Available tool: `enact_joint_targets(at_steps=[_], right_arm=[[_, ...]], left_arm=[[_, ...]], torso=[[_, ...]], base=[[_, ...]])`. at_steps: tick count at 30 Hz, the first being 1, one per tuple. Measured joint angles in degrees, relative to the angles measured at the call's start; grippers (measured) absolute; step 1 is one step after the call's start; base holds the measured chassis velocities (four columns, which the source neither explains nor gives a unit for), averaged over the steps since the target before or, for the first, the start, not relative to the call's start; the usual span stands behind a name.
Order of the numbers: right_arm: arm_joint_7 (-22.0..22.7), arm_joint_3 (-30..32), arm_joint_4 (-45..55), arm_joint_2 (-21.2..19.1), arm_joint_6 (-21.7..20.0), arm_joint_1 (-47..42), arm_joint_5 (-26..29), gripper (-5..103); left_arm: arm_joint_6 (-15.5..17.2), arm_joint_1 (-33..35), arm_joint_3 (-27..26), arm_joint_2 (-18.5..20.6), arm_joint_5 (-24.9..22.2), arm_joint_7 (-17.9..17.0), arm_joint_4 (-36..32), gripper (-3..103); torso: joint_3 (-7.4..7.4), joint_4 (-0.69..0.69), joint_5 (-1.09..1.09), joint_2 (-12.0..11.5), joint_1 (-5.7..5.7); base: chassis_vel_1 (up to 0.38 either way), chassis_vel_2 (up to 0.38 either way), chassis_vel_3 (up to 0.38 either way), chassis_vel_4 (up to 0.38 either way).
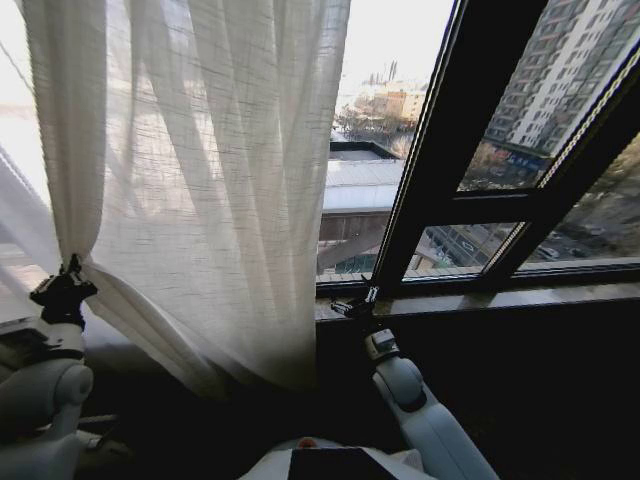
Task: Open the curtains by pulling them apart, changing their state from closed to fully open.
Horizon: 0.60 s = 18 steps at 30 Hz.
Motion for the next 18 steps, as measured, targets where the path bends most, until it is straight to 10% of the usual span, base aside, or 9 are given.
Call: enact_joint_targets(at_steps=[11,18], right_arm=[[-0.1,-2.8,-1.2,1.0,-0.3,1.5,-1.3,100],[-0.1,-3.3,-1.3,1.0,-0.3,1.4,-1.4,100]], left_arm=[[1.5,-2.0,-7.8,4.9,-3.0,-10.9,10.4,0],[2.6,-1.4,-6.4,5.4,-0.5,-9.6,8.3,-3]], torso=[[0.00,-0.01,0.00,0.0,0.00],[0.00,-0.01,0.01,0.0,0.00]], base=[[0.000,0.000,0.000,0.000],[0.000,0.000,0.000,0.000]])
